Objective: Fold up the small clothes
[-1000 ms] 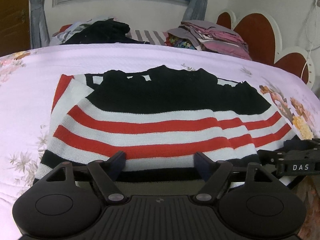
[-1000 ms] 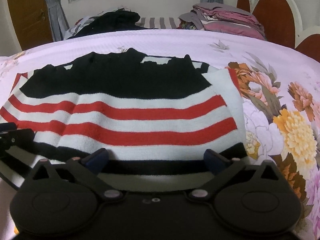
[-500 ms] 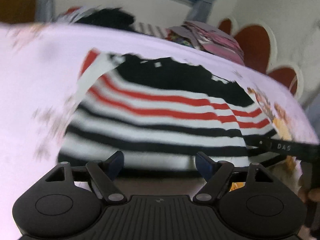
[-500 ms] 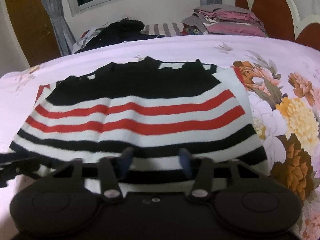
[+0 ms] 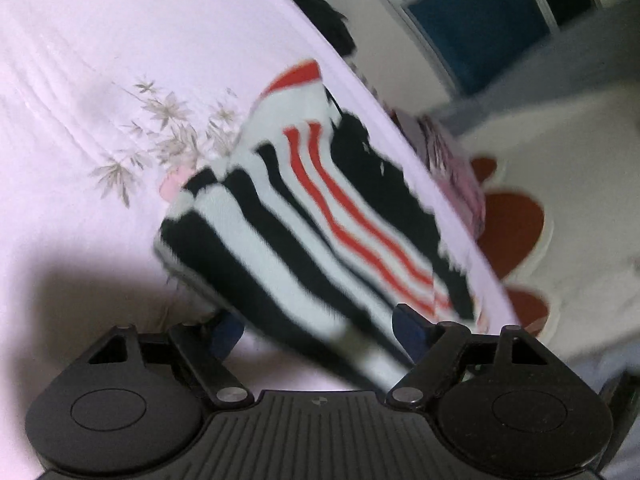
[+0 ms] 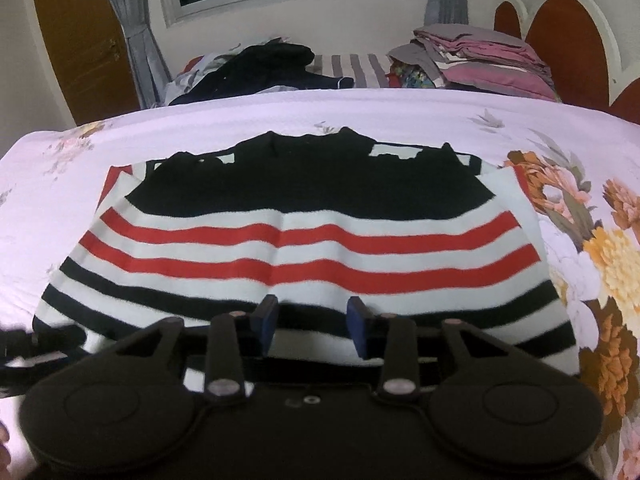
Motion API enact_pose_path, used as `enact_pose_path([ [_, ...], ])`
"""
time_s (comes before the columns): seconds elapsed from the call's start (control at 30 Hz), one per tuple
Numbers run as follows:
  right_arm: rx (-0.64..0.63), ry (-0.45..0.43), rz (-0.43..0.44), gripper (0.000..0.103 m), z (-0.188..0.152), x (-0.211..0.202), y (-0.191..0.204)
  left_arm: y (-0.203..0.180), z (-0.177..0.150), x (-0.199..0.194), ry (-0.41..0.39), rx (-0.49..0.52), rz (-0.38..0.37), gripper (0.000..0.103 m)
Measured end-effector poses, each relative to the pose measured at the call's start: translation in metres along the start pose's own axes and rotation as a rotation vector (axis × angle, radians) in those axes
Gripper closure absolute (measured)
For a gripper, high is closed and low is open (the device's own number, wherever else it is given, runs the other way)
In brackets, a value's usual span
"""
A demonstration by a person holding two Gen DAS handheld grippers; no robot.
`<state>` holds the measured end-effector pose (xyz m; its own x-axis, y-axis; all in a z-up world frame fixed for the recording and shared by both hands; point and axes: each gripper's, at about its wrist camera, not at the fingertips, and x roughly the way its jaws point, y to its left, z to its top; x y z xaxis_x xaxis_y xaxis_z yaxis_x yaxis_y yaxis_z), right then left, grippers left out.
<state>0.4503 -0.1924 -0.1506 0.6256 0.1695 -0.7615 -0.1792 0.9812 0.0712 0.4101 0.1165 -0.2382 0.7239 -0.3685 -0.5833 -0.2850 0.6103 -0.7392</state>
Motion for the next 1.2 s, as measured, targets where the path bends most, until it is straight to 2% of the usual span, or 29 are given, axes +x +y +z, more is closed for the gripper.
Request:
enact_pose_path([
  [0.17,-0.012,0.001,0.012,0.063,0.012,0.016,-0.004,-0.003,0.006,0.022,-0.088,-0.032,-0.023,0.021],
  [0.27,-0.037,0.034,0.003,0.061,0.010,0.033,-0.006,-0.007,0.007,0.032,-0.133,-0.041,-0.013,0.023],
  [0.3,-0.043,0.040,0.009,0.061,0.008,0.038,-0.007,-0.009,0.007,0.034,-0.149,-0.041,-0.005,0.026],
  [0.33,-0.067,0.032,0.006,0.060,0.005,0.040,-0.006,-0.010,0.007,0.035,-0.160,-0.042,0.008,0.038],
  [0.37,-0.098,0.032,0.002,0.060,0.005,0.040,-0.003,-0.009,0.008,0.036,-0.168,-0.044,0.020,0.054],
  [0.43,-0.098,0.040,0.011,0.060,0.009,0.036,-0.003,-0.007,0.012,0.040,-0.176,-0.072,0.043,0.068],
  [0.5,-0.092,0.028,0.022,0.061,0.006,0.035,-0.006,-0.004,0.010,0.041,-0.188,-0.088,0.046,0.072],
  [0.6,-0.124,0.023,0.025,0.060,0.001,0.039,-0.007,-0.013,0.006,0.038,-0.218,-0.051,0.060,0.079],
  [0.73,-0.071,0.032,0.073,0.059,0.008,0.034,-0.017,-0.038,0.008,0.031,-0.257,0.044,0.073,0.083],
  [0.83,-0.046,0.005,0.096,0.050,0.008,0.023,-0.027,-0.067,0.010,0.027,-0.275,0.176,0.080,0.083],
  [0.93,-0.022,-0.020,0.098,0.048,0.010,0.012,-0.041,-0.103,0.010,0.028,-0.286,0.305,0.056,0.083],
  [1.1,0.013,-0.048,0.074,0.048,0.011,-0.005,-0.074,-0.167,-0.003,0.046,-0.251,0.515,-0.006,0.083],
  [1.2,0.049,-0.052,0.050,0.048,0.009,-0.014,-0.102,-0.199,-0.016,0.064,-0.209,0.602,-0.051,0.083],
])
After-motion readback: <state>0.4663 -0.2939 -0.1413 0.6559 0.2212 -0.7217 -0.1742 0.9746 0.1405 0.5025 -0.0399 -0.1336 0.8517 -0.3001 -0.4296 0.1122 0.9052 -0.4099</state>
